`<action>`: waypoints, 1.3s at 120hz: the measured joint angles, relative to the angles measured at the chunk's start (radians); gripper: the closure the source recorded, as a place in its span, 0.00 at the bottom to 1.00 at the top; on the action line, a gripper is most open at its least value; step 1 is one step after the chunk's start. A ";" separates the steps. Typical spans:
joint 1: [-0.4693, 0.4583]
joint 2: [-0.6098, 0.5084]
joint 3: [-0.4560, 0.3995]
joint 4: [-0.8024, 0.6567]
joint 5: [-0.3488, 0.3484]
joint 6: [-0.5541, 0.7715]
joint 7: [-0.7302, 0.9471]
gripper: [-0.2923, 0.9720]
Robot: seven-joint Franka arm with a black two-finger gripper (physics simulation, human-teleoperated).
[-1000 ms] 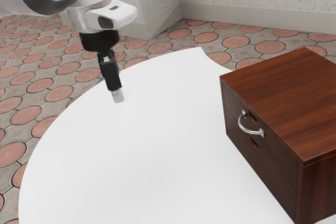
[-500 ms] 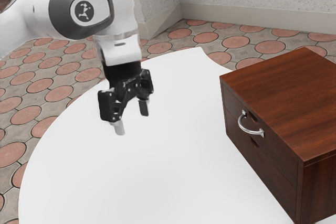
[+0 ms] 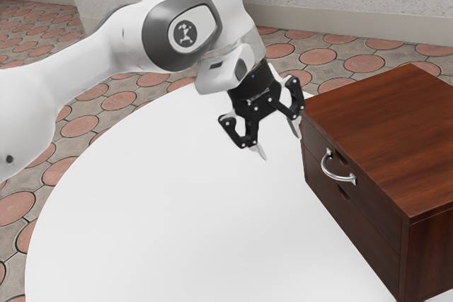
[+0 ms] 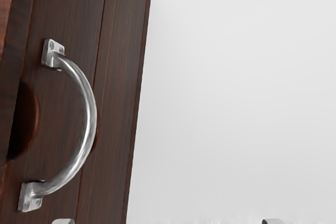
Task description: Pull the drawer handle with one arm to open the drawer
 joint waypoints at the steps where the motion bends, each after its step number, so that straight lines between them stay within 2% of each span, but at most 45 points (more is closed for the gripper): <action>1: -0.001 0.004 0.000 0.004 0.000 0.004 0.006 0.41; 38: -0.027 0.096 0.002 0.027 -0.024 0.106 0.157 0.49; 54: -0.025 0.111 0.004 0.024 -0.061 0.136 0.197 0.57; 74: -0.026 0.099 0.006 0.012 -0.098 0.169 0.230 0.63; 95: -0.025 0.049 0.005 -0.063 -0.130 0.192 0.257 0.65; 128: -0.048 0.073 0.003 -0.095 -0.194 0.219 0.286 0.66; 156: -0.044 0.038 0.005 -0.171 -0.195 0.239 0.303 0.78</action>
